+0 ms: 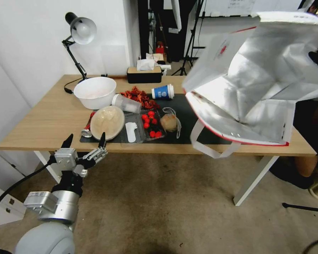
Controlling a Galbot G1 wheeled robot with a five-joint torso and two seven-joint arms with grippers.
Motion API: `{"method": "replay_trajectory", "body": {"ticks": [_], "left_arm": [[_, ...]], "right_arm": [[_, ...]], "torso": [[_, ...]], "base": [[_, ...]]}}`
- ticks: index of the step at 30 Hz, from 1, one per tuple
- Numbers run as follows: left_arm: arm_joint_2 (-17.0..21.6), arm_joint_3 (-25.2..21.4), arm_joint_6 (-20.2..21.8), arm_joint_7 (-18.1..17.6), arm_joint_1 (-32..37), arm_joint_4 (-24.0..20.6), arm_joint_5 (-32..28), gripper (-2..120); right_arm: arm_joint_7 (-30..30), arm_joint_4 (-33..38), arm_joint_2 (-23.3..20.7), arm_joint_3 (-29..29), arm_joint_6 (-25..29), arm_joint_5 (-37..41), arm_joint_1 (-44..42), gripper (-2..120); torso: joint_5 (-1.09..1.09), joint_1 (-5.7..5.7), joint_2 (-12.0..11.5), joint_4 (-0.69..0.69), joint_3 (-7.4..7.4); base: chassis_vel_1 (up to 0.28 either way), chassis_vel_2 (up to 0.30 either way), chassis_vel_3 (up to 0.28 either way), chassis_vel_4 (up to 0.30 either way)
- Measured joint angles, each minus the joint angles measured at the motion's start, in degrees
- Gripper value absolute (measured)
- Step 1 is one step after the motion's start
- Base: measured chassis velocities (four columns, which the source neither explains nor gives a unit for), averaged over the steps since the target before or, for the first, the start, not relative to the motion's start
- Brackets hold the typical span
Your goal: Pick up the food delivery bag from the floor and place it on the table.
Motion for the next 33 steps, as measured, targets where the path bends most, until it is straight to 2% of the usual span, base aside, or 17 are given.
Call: {"method": "replay_trajectory", "body": {"ticks": [3,8,15,27,33], "left_arm": [[0.0,0.5,0.1,0.3,-0.1,0.0,0.5,100],[0.1,0.7,0.1,0.4,0.1,0.0,1.0,100],[-0.5,0.3,-1.3,0.9,2.2,-0.6,3.5,100],[-1.7,0.7,-2.9,0.9,2.8,0.2,6.0,100],[-2.0,1.7,-3.6,1.0,2.8,1.2,7.5,100]], "right_arm": [[0.3,-1.5,3.0,-2.1,-0.5,0.4,1.2,0],[0.7,-3.2,5.0,-4.6,-0.4,-1.1,3.3,0],[1.1,-10.2,9.7,-10.1,-2.0,-5.0,8.1,0],[-0.8,-18.9,11.0,-17.6,-5.4,-11.0,15.1,0],[-2.0,-21.4,12.1,-18.2,-6.8,-12.2,16.4,2]], "torso": [[0.02,-0.02,0.0,-0.02,-0.01],[0.02,-0.02,0.0,0.00,-0.01],[0.02,-0.02,0.0,0.00,-0.01],[0.01,-0.02,0.0,0.00,-0.02],[0.01,-0.02,0.0,-0.01,-0.02]], "base": [[0.000,0.000,0.000,0.000],[0.000,0.000,0.000,0.000],[0.000,0.000,0.000,0.000],[0.000,0.000,0.000,0.000],[0.000,0.000,0.000,0.000]]}}
